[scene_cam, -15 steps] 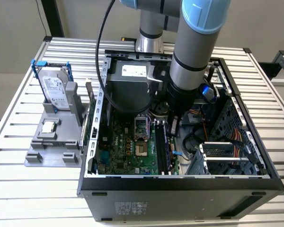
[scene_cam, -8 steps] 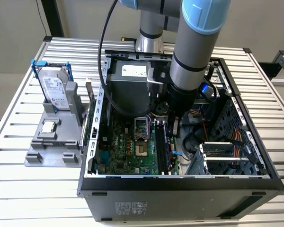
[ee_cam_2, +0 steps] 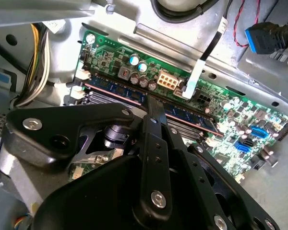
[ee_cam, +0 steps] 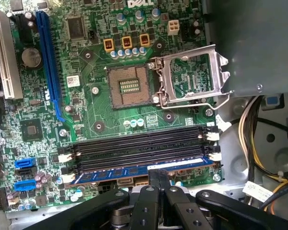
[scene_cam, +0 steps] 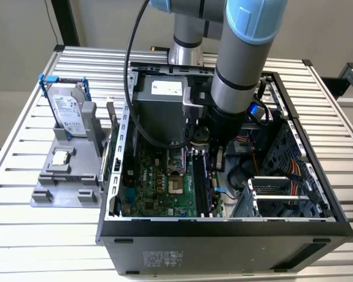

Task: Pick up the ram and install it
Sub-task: 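Press down the ram until it locks into place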

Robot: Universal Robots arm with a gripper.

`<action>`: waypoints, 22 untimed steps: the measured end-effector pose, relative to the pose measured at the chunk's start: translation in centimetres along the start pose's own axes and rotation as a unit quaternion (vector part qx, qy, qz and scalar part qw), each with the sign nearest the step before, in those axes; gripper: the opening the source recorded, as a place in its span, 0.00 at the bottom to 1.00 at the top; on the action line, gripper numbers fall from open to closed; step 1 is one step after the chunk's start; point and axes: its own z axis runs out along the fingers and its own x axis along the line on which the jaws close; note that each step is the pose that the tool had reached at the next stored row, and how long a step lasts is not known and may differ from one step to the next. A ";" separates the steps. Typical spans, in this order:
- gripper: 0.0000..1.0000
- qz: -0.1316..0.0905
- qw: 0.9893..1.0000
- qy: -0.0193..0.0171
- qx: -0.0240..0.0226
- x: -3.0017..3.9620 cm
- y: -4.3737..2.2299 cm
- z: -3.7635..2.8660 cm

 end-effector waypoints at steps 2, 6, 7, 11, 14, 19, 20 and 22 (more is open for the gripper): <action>0.00 -0.002 1.000 0.000 0.000 0.04 -0.01 0.04; 0.00 -0.003 1.000 0.000 0.000 0.07 -0.01 0.05; 0.00 -0.003 1.000 0.000 0.000 0.13 -0.02 0.06; 0.00 -0.003 1.000 0.000 0.000 0.43 -0.07 0.13; 0.00 -0.010 1.000 0.000 0.000 0.45 -0.08 0.35; 0.00 -0.014 1.000 0.000 0.000 0.46 -0.08 0.70; 0.00 -0.014 1.000 0.000 0.000 0.46 -0.08 0.78; 0.00 -0.014 1.000 0.001 0.000 0.47 -0.09 1.02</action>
